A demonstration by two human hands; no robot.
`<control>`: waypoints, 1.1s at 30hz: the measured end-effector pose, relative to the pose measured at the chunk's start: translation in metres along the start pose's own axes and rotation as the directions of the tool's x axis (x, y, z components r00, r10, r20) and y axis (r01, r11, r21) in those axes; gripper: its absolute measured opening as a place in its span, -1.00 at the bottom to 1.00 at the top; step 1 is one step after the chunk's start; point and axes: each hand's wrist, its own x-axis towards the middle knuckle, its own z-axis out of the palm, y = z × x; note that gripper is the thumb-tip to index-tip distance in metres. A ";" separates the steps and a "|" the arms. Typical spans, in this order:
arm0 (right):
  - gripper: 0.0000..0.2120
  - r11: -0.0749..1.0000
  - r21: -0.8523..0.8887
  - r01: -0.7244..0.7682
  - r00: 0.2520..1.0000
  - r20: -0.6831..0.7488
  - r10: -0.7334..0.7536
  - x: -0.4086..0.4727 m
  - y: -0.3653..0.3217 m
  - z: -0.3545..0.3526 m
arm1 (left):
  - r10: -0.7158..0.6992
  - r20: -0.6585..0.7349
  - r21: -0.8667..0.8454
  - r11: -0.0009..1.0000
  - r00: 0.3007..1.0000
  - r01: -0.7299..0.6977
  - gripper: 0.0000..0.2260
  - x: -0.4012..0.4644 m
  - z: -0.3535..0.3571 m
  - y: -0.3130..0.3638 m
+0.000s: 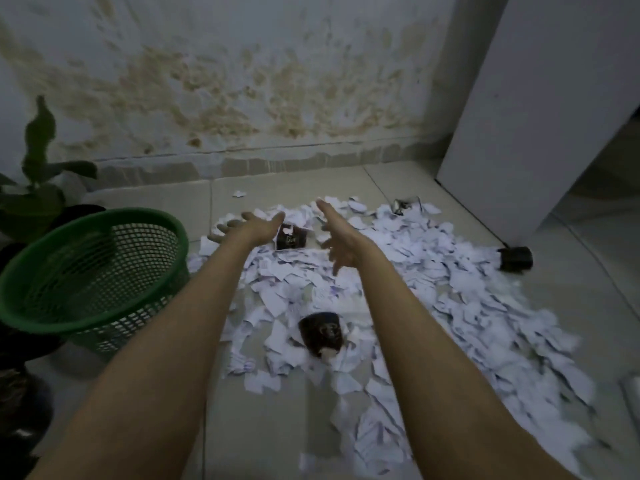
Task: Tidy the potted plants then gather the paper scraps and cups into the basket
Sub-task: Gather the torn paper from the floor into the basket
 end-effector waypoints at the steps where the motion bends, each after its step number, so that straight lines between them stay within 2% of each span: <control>1: -0.27 0.999 -0.012 -0.046 0.998 -0.032 0.046 -0.006 0.012 -0.020 | 0.049 0.081 0.009 0.999 0.996 -0.050 -0.25 -0.002 0.005 0.007; 4: -0.25 0.993 0.008 -0.116 0.980 -0.163 0.116 -0.020 0.040 -0.073 | 0.158 0.277 0.016 0.985 0.948 -0.170 -0.41 -0.012 0.002 0.034; 6: -0.27 0.993 0.020 -0.118 0.965 -0.232 0.120 -0.026 0.064 -0.101 | 0.226 0.290 0.027 0.970 0.930 -0.244 -0.40 -0.011 0.009 0.047; 9: -0.34 0.997 0.032 -0.066 0.940 -0.333 0.073 -0.035 0.109 -0.131 | 0.312 0.296 -0.003 0.945 0.903 -0.326 -0.39 -0.008 0.058 0.059; 11: -0.35 0.994 0.097 -0.054 0.892 -0.443 0.091 -0.043 0.142 -0.148 | 0.328 0.431 0.059 0.919 0.841 -0.389 -0.35 -0.009 0.098 0.063; 13: -0.41 0.990 0.140 0.015 0.801 -0.594 0.072 -0.053 0.177 -0.158 | 0.344 0.535 0.054 0.898 0.771 -0.438 -0.31 -0.011 0.138 0.066; 16: -0.52 0.992 0.104 0.078 0.535 -0.843 0.046 -0.065 0.227 -0.169 | 0.454 0.440 0.120 0.826 0.775 -0.551 -0.28 -0.017 0.196 0.065; 17: -0.54 0.994 0.091 0.065 0.484 -0.874 0.048 -0.068 0.241 -0.172 | 0.499 0.410 0.154 0.787 0.764 -0.597 -0.30 -0.021 0.211 0.066; 19: -0.54 0.999 0.054 -0.002 0.465 -0.884 0.049 -0.074 0.265 -0.175 | 0.585 0.361 0.144 0.735 0.726 -0.663 -0.35 -0.031 0.231 0.068; 21: -0.51 0.995 0.016 -0.101 0.452 -0.890 0.060 -0.075 0.281 -0.178 | 0.687 0.246 0.154 0.669 0.684 -0.727 -0.42 -0.036 0.243 0.073; 23: -0.47 0.968 0.015 -0.250 0.440 -0.889 0.128 -0.070 0.291 -0.179 | 0.786 0.148 0.244 0.559 0.600 -0.792 -0.46 -0.036 0.255 0.076; 25: -0.44 0.932 -0.009 -0.363 0.508 -0.840 0.190 -0.060 0.297 -0.174 | 0.827 0.180 0.256 0.484 0.533 -0.837 -0.45 -0.033 0.265 0.073; 28: -0.40 0.938 -0.066 -0.341 0.668 -0.718 0.193 -0.040 0.293 -0.158 | 0.731 0.386 0.206 0.526 0.562 -0.825 -0.45 -0.027 0.271 0.068; 29: -0.41 0.944 -0.087 -0.317 0.695 -0.699 0.169 -0.034 0.291 -0.152 | 0.708 0.411 0.229 0.530 0.574 -0.817 -0.47 -0.025 0.273 0.065; 30: -0.42 0.950 -0.113 -0.291 0.692 -0.711 0.127 -0.029 0.290 -0.146 | 0.721 0.362 0.255 0.533 0.591 -0.807 -0.50 -0.025 0.275 0.061; 31: -0.45 0.955 -0.134 -0.263 0.644 -0.762 0.070 -0.027 0.290 -0.141 | 0.775 0.214 0.258 0.543 0.595 -0.799 -0.54 -0.024 0.277 0.057; 33: -0.54 0.966 -0.166 -0.199 0.422 -0.904 -0.068 -0.028 0.291 -0.137 | 0.819 -0.115 0.183 0.574 0.563 -0.798 -0.63 -0.027 0.275 0.055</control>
